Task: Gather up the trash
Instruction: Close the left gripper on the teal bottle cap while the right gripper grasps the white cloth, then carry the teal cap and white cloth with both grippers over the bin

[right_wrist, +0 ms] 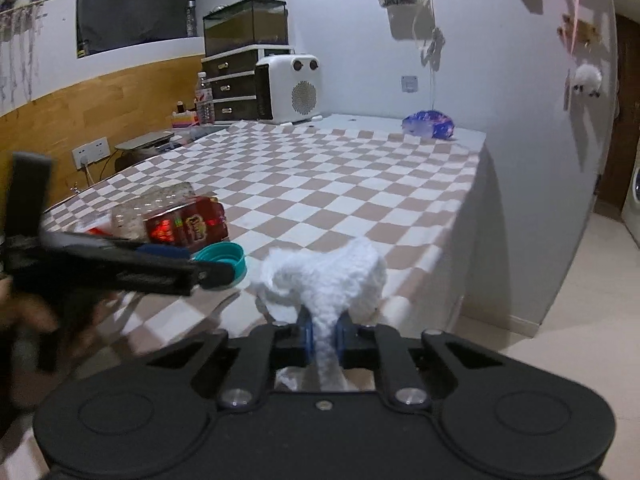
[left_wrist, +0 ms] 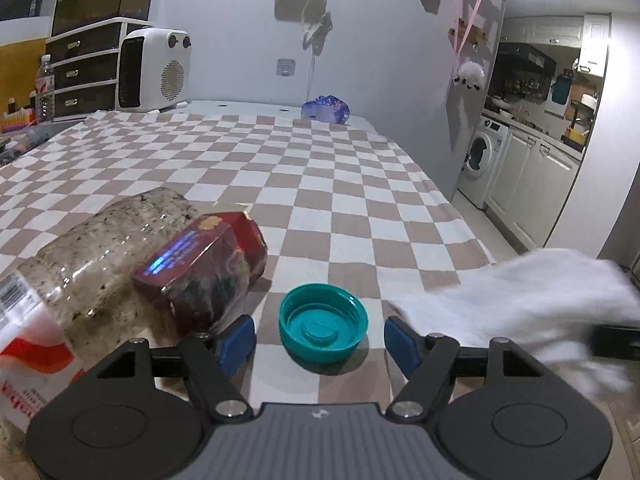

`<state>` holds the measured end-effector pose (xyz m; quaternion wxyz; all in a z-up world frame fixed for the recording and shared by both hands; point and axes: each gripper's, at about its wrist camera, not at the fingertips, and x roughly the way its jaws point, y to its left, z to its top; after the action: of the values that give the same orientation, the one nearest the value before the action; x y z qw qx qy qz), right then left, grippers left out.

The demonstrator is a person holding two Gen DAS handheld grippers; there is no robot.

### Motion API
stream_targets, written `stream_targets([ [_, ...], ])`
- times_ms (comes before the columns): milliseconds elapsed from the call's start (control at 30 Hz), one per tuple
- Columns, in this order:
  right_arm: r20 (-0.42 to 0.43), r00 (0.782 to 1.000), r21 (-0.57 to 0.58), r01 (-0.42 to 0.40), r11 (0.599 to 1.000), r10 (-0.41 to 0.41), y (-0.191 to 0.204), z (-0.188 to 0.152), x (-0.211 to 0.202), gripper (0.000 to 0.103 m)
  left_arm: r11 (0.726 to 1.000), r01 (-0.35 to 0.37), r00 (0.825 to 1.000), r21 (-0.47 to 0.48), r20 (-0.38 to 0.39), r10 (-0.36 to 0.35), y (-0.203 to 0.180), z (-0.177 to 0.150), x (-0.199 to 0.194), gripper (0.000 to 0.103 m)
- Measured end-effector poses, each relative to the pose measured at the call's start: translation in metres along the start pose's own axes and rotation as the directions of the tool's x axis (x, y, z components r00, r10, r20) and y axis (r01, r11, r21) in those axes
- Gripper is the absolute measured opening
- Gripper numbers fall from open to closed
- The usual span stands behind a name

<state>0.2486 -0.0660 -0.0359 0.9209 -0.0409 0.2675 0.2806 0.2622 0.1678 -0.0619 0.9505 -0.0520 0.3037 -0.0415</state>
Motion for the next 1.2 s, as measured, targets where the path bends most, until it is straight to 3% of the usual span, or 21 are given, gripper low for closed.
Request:
stream_targets([
  [200, -0.001, 0.999, -0.039, -0.042, 0.998, 0.042, 0.001, 0.003, -0.061, 0.013, 1.0, -0.008, 1.0, 0.009, -0.004, 0.008, -0.004, 0.004, 0.008, 0.07],
  [300, -0.023, 0.997, -0.054, -0.078, 0.995, 0.077, 0.006, 0.007, -0.071, 0.013, 0.998, -0.045, 0.999, 0.038, -0.007, 0.045, -0.01, 0.005, 0.01, 0.06],
  [367, -0.042, 0.995, -0.063, -0.09, 0.994, 0.087, 0.01, 0.007, -0.062, 0.013, 0.998, -0.047, 0.999, 0.035, -0.002, 0.047, -0.009, 0.005, 0.009, 0.051],
  [700, -0.061, 0.996, -0.002, -0.059, 0.998, 0.059, 0.017, 0.009, 0.031, 0.014, 0.998, -0.057, 0.998, 0.028, -0.001, 0.057, -0.003, 0.002, 0.002, 0.05],
  [733, -0.066, 0.996, 0.002, -0.058, 0.998, 0.058, 0.018, 0.008, 0.037, 0.016, 0.998, -0.058, 0.998, 0.034, -0.004, 0.058, -0.004, 0.002, 0.001, 0.05],
  [767, -0.063, 0.996, 0.004, -0.059, 0.998, 0.059, 0.018, 0.007, 0.042, 0.025, 0.998, -0.057, 0.998, 0.039, -0.006, 0.058, -0.004, 0.001, 0.0, 0.05],
  [900, -0.045, 0.991, 0.01, -0.122, 0.992, 0.122, 0.021, 0.002, 0.043, 0.068, 0.997, -0.061, 0.998, 0.053, -0.016, 0.062, -0.006, 0.0, -0.006, 0.05],
  [1033, -0.054, 0.982, -0.073, -0.184, 0.98, 0.18, 0.036, -0.004, 0.04, 0.079, 0.997, -0.067, 0.998, 0.046, -0.007, 0.068, -0.003, -0.001, -0.014, 0.05],
  [1200, -0.076, 0.993, -0.155, -0.097, 0.983, 0.086, 0.05, -0.011, 0.054, 0.081, 0.996, -0.086, 0.996, 0.035, -0.024, 0.087, 0.001, -0.004, -0.016, 0.05],
])
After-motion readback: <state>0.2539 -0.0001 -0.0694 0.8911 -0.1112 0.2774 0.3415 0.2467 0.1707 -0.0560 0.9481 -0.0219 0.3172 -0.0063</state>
